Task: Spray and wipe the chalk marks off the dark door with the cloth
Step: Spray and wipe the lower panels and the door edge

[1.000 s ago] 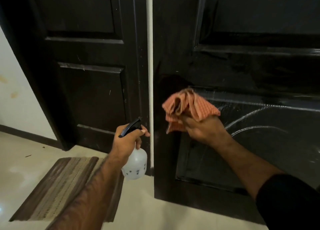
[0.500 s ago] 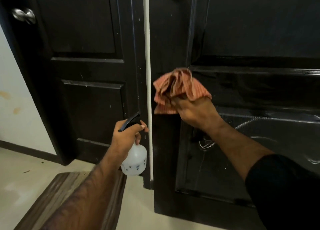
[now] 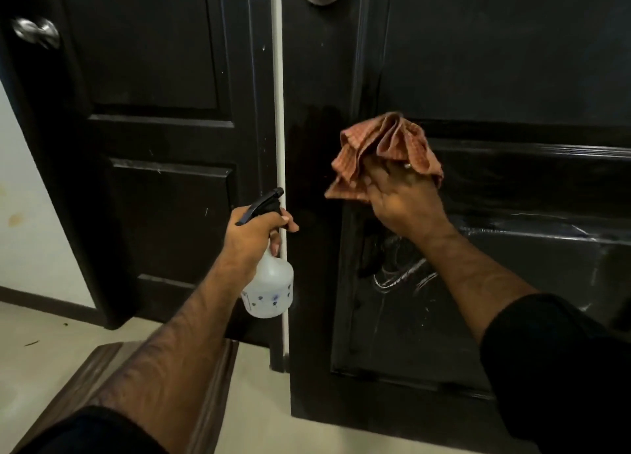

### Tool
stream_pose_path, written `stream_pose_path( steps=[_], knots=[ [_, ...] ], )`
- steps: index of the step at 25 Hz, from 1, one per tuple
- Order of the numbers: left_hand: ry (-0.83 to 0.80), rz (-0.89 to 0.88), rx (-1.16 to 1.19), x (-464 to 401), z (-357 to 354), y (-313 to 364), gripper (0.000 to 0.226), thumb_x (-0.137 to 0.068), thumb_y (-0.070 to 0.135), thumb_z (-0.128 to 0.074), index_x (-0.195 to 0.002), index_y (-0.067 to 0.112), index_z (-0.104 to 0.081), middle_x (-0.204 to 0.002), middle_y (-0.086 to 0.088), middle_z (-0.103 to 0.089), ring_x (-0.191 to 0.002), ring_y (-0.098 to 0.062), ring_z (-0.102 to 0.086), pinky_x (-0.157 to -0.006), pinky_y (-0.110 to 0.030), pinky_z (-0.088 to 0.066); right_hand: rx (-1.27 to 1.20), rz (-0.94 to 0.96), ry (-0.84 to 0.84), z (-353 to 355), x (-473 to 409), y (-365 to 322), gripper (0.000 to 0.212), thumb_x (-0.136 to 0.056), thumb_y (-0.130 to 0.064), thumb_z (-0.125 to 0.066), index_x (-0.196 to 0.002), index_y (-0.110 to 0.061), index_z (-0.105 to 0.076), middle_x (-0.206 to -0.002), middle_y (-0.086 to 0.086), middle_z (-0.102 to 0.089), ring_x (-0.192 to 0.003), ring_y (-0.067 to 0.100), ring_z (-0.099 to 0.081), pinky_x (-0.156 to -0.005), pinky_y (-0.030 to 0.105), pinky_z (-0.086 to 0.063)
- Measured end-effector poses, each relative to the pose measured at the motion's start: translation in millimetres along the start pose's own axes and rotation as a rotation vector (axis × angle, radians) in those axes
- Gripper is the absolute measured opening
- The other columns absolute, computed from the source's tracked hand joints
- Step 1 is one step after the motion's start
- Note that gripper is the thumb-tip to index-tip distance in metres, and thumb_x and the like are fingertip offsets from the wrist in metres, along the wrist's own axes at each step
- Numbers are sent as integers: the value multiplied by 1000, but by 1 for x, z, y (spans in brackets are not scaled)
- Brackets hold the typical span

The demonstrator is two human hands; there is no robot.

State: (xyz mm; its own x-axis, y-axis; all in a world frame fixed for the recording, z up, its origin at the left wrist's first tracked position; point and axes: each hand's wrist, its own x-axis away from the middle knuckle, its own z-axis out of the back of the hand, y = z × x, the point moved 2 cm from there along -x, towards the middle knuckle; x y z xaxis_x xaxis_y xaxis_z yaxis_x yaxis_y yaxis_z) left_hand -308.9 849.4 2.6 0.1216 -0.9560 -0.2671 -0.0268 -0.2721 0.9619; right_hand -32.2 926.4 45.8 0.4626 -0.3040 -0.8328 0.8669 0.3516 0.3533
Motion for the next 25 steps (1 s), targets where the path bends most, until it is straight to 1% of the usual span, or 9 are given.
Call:
stream_pose_path(
  steps=[2,4,6,9,10,14,17,20,25],
  knots=[
    [-11,11,-15,0,-8,-2,12,-100,9,-65,-103,3,-73,-100,-21,-79,-54,-17,-52,-54,-28,-48,-8,-146,44,-5,-21,-26,49,-106,-30,-52,-153,-15,-55,-164,15,-45,-154,40,-35,-122,62,-31],
    [2,31,-33,1,-14,-7,10,-100,10,-65,-101,6,-74,-98,-19,-79,-54,-17,-52,-54,-27,-47,-69,28,-41,-14,-24,-55,59,-104,-30,-54,-161,-20,-44,-172,9,-33,-162,34,-20,-129,57,-17],
    [10,44,-34,3,-20,-9,9,-99,8,-65,-98,7,-74,-97,-20,-79,-53,-18,-51,-52,-27,-47,-50,253,-170,-19,-3,-41,62,-107,-30,-50,-166,-26,-34,-175,3,-28,-163,27,-19,-127,51,-28],
    [-13,37,-22,0,-33,-8,11,-98,8,-65,-101,3,-74,-99,-23,-78,-53,-19,-51,-54,-31,-45,-63,280,-129,-7,34,18,55,-108,-24,-53,-162,-29,-45,-156,7,-57,-137,40,-57,-97,57,-55],
    [-38,28,-23,-2,-42,-8,13,-98,9,-66,-103,0,-74,-100,-24,-77,-53,-19,-51,-55,-32,-44,-49,240,-98,2,48,37,52,-107,-23,-55,-158,-27,-51,-148,7,-63,-126,43,-63,-91,58,-56],
    [-155,-21,-5,-3,-94,-7,15,-96,5,-65,-100,-7,-72,-97,-28,-76,-47,-18,-50,-49,-31,-42,168,259,-76,46,122,126,32,-101,-12,-62,-131,-5,-74,-142,19,-63,-118,48,-61,-86,59,-58],
    [-191,-1,24,-2,-117,-12,16,-95,5,-65,-100,-9,-72,-95,-28,-76,-46,-18,-49,-50,-32,-42,187,78,-152,76,159,173,47,-103,-28,-50,-147,-14,-58,-135,28,-65,-115,56,-60,-89,64,-56],
    [-191,22,36,-7,-110,-17,15,-96,7,-66,-100,-5,-74,-96,-26,-77,-48,-18,-50,-51,-32,-43,154,3,-212,72,146,159,54,-103,-39,-44,-154,-20,-52,-141,26,-59,-121,57,-56,-97,65,-52],
    [-101,47,-25,-12,-54,-19,15,-98,10,-65,-106,1,-74,-102,-23,-78,-53,-17,-50,-56,-31,-44,27,268,-172,17,37,41,45,-101,-27,-60,-146,-22,-64,-131,9,-70,-106,40,-65,-81,51,-58]
  ],
)
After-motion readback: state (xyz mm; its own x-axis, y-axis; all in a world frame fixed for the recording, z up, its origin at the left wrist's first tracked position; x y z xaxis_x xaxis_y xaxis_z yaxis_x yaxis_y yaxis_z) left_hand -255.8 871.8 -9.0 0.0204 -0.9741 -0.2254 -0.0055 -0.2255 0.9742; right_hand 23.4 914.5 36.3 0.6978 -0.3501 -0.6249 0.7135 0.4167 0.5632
